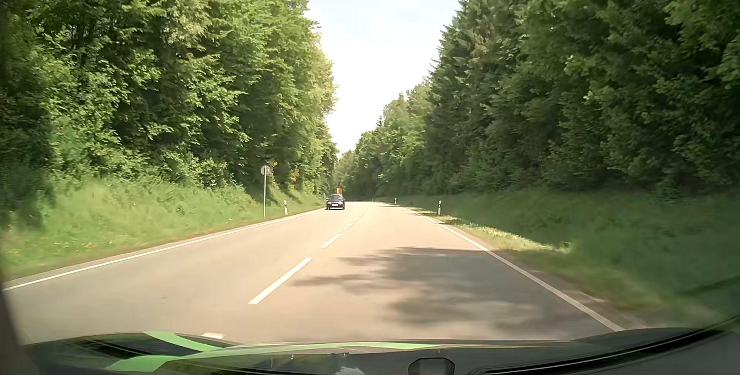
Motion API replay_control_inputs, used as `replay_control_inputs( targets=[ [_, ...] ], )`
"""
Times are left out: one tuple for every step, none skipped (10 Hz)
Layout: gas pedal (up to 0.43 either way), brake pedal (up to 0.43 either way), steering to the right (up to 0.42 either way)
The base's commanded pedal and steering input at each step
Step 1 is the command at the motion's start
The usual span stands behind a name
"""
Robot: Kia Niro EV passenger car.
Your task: Follow the waypoints while adhering to traffic rules and regulations
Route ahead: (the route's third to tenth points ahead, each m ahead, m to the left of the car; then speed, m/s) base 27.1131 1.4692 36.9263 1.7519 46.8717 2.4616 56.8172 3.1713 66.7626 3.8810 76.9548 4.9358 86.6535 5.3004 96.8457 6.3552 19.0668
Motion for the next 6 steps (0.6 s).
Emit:
replay_control_inputs(
  targets=[
    [0.197, 0.000, -0.009],
    [0.197, 0.000, -0.009],
    [0.197, 0.000, -0.009],
    [0.197, 0.000, -0.009],
    [0.197, 0.000, -0.009],
    [0.197, 0.000, -0.009]
  ],
)
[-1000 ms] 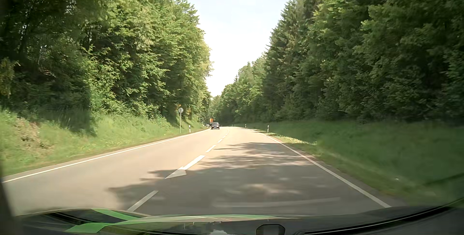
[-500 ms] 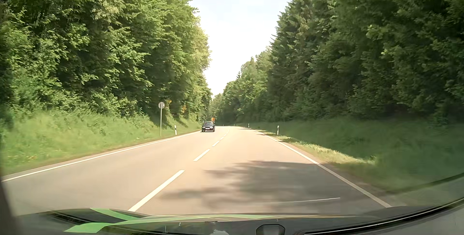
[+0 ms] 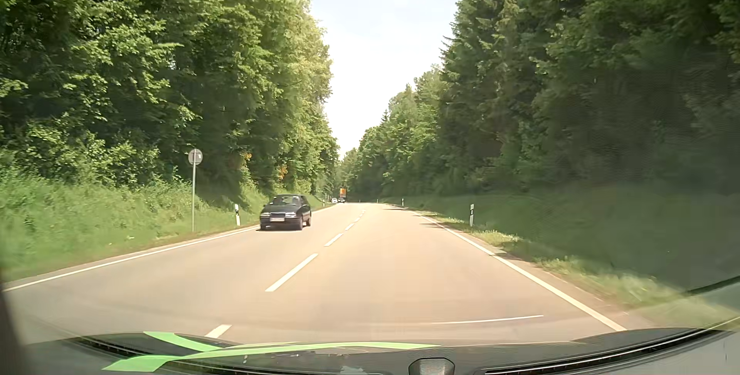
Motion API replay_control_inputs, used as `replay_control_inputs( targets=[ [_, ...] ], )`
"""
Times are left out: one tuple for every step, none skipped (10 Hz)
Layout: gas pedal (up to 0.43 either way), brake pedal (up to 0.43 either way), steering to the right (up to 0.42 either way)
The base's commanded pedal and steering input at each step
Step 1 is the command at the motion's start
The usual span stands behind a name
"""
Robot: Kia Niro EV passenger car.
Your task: Follow the waypoints while adhering to traffic rules and regulations
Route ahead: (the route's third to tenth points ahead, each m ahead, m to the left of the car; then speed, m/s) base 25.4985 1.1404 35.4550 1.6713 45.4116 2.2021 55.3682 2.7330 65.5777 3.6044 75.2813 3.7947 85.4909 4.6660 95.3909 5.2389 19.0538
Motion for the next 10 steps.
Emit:
replay_control_inputs(
  targets=[
    [0.197, 0.000, -0.010],
    [0.197, 0.000, -0.010],
    [0.197, 0.000, -0.010],
    [0.197, 0.000, -0.010],
    [0.197, 0.000, -0.010],
    [0.197, 0.000, -0.010],
    [0.197, 0.000, -0.009],
    [0.197, 0.000, -0.009],
    [0.197, 0.000, -0.009],
    [0.197, 0.000, -0.009]
  ],
)
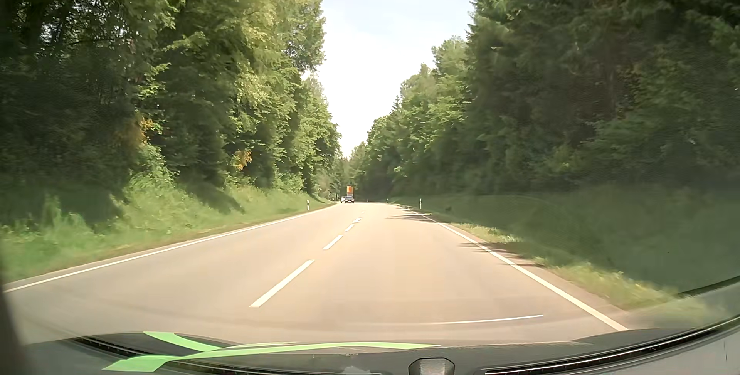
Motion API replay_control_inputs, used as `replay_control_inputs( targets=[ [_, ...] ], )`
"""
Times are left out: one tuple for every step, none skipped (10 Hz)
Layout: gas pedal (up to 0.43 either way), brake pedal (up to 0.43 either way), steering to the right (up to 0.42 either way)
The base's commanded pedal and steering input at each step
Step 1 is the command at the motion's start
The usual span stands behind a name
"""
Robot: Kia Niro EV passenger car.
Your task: Follow the waypoints while adhering to traffic rules and regulations
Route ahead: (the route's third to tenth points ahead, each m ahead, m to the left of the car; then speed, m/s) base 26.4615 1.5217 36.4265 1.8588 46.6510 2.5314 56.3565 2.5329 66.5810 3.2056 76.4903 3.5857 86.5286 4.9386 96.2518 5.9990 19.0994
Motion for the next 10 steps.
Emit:
replay_control_inputs(
  targets=[
    [0.197, 0.000, -0.008],
    [0.197, 0.000, -0.009],
    [0.197, 0.000, -0.008],
    [0.197, 0.000, -0.007],
    [0.197, 0.000, -0.007],
    [0.197, 0.000, -0.007],
    [0.197, 0.000, -0.007],
    [0.197, 0.000, -0.007],
    [0.197, 0.000, -0.007],
    [0.197, 0.000, -0.007]
  ],
)
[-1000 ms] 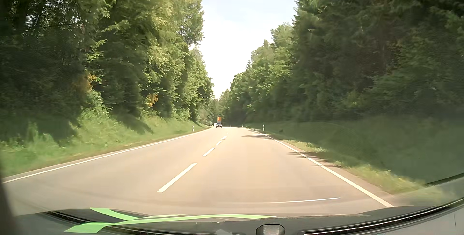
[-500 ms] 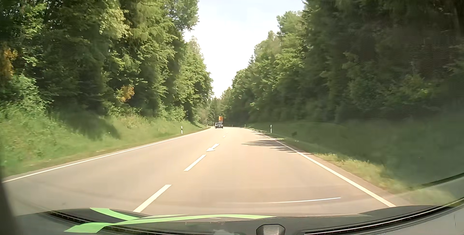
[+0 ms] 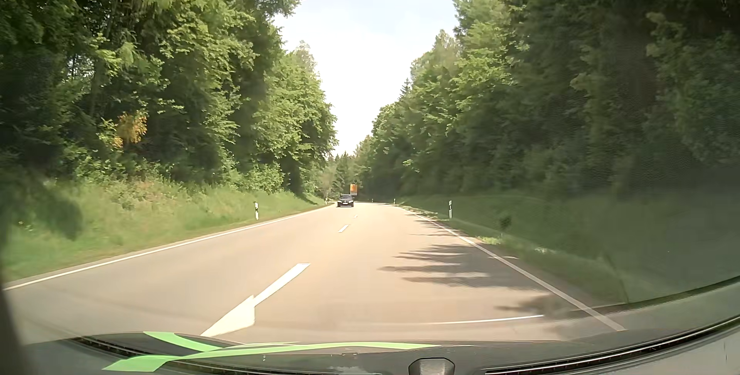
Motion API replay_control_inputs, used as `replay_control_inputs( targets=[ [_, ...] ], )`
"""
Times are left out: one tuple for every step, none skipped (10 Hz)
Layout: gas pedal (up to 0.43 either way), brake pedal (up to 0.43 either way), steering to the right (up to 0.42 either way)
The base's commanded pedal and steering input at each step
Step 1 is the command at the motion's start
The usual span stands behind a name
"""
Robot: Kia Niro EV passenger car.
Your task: Follow the waypoints while adhering to traffic rules and regulations
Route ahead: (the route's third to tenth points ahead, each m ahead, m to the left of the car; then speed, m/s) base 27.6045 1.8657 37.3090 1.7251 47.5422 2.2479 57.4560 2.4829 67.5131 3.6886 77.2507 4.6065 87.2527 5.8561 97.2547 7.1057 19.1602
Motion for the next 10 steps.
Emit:
replay_control_inputs(
  targets=[
    [0.197, 0.000, -0.007],
    [0.197, 0.000, -0.007],
    [0.197, 0.000, -0.008],
    [0.197, 0.000, -0.007],
    [0.197, 0.000, -0.008],
    [0.197, 0.000, -0.008],
    [0.197, 0.000, -0.008],
    [0.197, 0.000, -0.009],
    [0.189, 0.000, -0.009],
    [0.189, 0.000, -0.010]
  ],
)
